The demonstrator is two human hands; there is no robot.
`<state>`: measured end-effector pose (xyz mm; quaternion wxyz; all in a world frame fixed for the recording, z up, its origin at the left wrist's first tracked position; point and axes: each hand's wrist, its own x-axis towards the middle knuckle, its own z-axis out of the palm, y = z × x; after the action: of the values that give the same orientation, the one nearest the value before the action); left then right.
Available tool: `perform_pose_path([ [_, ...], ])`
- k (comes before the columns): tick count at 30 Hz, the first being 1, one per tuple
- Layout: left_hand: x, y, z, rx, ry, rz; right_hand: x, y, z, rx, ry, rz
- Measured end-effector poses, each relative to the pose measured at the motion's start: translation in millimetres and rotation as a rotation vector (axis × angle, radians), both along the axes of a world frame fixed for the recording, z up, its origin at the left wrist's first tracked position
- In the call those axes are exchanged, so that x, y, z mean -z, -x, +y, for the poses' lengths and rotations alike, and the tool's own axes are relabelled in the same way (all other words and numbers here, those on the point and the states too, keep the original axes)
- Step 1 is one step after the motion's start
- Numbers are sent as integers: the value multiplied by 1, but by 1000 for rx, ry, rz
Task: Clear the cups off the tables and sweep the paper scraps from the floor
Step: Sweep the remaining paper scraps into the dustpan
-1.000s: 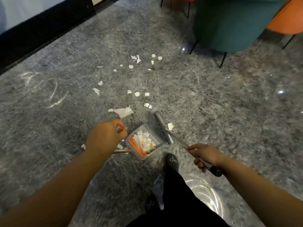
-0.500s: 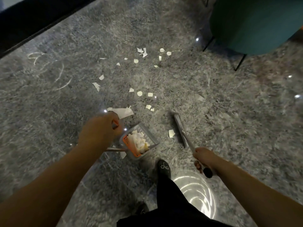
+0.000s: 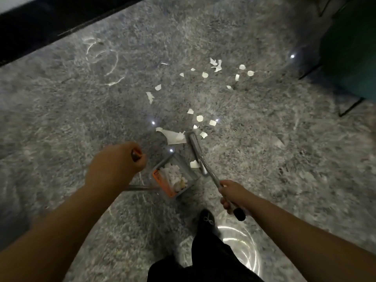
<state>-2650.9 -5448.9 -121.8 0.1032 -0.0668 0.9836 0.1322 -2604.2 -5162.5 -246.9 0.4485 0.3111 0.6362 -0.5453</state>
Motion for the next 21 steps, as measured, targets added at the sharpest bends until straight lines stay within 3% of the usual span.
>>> perform_pose_path([
  [15,-20,-86,-121,-366,-16,137,-38,1,-114,-340,41,123],
  [21,-23,-146,-189,-467,-2,119,-39,-21,-176,-357,99,60],
])
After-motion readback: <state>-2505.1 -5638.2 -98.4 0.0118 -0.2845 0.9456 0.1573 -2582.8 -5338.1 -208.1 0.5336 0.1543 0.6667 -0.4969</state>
